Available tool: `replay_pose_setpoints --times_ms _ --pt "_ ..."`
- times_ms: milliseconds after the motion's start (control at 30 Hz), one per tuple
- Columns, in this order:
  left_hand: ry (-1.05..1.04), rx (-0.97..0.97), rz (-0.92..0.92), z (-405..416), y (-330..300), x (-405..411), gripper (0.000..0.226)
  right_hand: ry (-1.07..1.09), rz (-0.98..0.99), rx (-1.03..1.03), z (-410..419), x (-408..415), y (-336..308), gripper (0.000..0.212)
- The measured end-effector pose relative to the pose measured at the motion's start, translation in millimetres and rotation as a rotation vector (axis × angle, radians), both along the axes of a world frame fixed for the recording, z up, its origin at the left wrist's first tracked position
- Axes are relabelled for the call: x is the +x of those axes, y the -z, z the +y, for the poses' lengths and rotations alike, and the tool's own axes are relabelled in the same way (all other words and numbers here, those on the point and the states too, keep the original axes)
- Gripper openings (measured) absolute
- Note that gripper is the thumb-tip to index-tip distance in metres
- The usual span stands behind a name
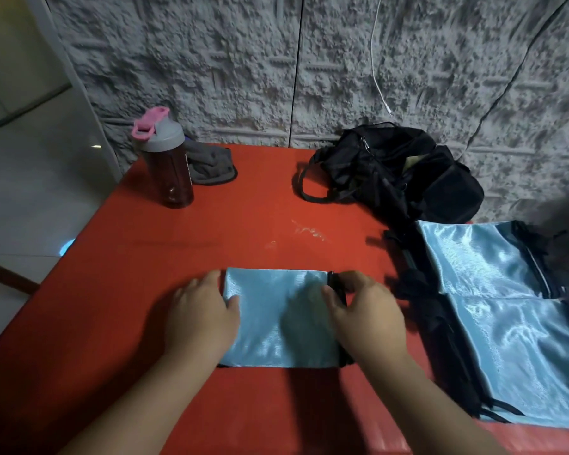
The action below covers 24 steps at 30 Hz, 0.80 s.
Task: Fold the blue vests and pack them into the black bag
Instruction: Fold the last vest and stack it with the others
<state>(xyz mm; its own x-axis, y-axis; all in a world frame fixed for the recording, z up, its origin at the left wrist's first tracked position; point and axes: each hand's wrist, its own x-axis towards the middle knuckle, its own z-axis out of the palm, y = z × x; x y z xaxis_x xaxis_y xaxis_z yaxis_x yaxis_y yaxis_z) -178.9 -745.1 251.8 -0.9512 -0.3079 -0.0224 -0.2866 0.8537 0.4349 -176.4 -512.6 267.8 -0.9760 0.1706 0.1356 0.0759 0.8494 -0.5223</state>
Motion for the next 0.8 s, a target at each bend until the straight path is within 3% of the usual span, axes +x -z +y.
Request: replay_pose_setpoints --times_ms 100,167,267,433,567,700,800 --pt "-0.039 -0.066 -0.2 -1.2 -2.8 -4.7 0.038 0.079 -0.391 0.165 2.6 -2.0 -8.2 0.046" --pt "-0.038 -0.041 -0.229 -0.5 2.0 -8.0 0.033 0.079 -0.478 0.194 -2.0 -1.9 -4.2 0.048" --pt "-0.025 0.025 -0.236 -1.6 3.3 -12.2 0.025 0.113 -0.489 0.159 -4.0 -4.9 2.9 0.05" --pt "-0.008 0.123 -0.255 -1.2 -1.9 -11.7 0.045 0.155 -0.517 0.028 -1.8 -10.2 10.4 0.05" --pt "0.017 0.249 -0.179 3.0 -9.7 -8.6 0.023 0.158 -0.456 -0.037 -5.7 -8.3 8.8 0.027" --pt "0.002 0.536 -0.155 7.6 -9.8 -4.0 0.009 0.102 -0.494 -0.188 2.1 -13.7 -6.7 0.027" --pt "-0.02 0.626 -0.127 7.6 -7.3 0.1 0.024 0.068 -0.522 -0.31 8.9 -18.9 -7.9 0.025"
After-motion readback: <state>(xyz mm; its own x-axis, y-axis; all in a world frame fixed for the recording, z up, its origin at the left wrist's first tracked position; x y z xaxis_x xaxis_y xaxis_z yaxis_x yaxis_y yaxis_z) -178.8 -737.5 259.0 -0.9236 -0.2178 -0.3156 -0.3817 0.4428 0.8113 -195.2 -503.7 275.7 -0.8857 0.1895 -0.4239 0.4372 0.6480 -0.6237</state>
